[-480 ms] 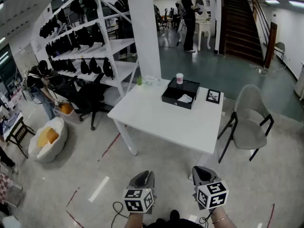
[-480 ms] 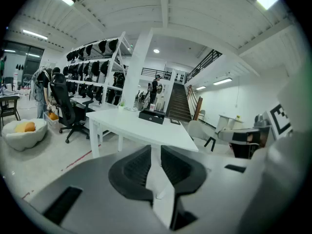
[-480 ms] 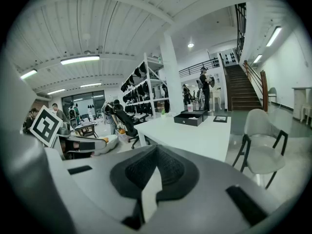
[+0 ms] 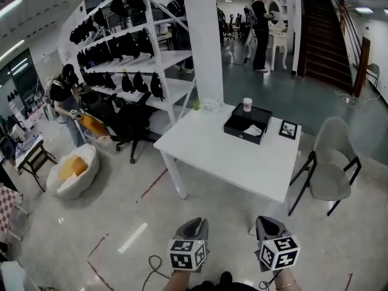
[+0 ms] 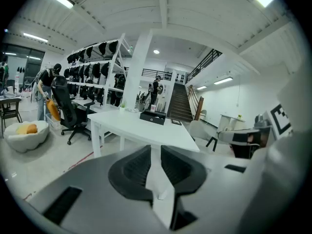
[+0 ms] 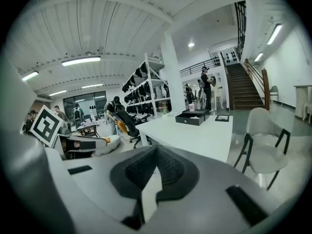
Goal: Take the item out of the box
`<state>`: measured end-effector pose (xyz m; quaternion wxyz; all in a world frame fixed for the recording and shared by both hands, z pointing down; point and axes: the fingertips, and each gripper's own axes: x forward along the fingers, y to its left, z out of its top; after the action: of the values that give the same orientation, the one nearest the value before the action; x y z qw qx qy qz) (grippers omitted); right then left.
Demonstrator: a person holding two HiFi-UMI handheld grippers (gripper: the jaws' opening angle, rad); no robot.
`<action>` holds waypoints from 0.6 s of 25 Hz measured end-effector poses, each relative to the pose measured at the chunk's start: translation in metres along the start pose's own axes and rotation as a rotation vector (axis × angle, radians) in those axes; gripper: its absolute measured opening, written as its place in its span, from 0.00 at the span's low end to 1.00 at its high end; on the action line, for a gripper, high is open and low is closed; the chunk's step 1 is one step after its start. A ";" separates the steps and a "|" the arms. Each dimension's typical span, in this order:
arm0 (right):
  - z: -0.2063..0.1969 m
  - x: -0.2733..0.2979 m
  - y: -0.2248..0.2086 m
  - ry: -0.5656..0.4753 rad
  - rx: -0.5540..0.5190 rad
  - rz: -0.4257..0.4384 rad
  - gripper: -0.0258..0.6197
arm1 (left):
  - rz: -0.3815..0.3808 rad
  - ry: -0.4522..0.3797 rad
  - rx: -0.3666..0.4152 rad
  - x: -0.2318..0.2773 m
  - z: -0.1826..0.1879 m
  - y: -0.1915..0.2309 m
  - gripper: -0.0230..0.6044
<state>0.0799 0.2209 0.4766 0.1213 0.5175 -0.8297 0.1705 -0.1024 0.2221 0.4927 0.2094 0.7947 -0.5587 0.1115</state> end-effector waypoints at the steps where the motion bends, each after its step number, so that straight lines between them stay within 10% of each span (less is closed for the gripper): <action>1: 0.000 0.001 -0.001 0.000 0.001 0.001 0.04 | 0.002 -0.001 0.000 0.001 0.000 0.000 0.14; 15: -0.001 0.010 -0.013 -0.006 0.032 0.022 0.04 | -0.011 0.021 0.017 0.022 0.002 -0.012 0.14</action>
<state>0.0869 0.2079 0.4837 0.1085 0.5106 -0.8330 0.1837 -0.0837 0.2065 0.4972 0.2091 0.7984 -0.5510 0.1233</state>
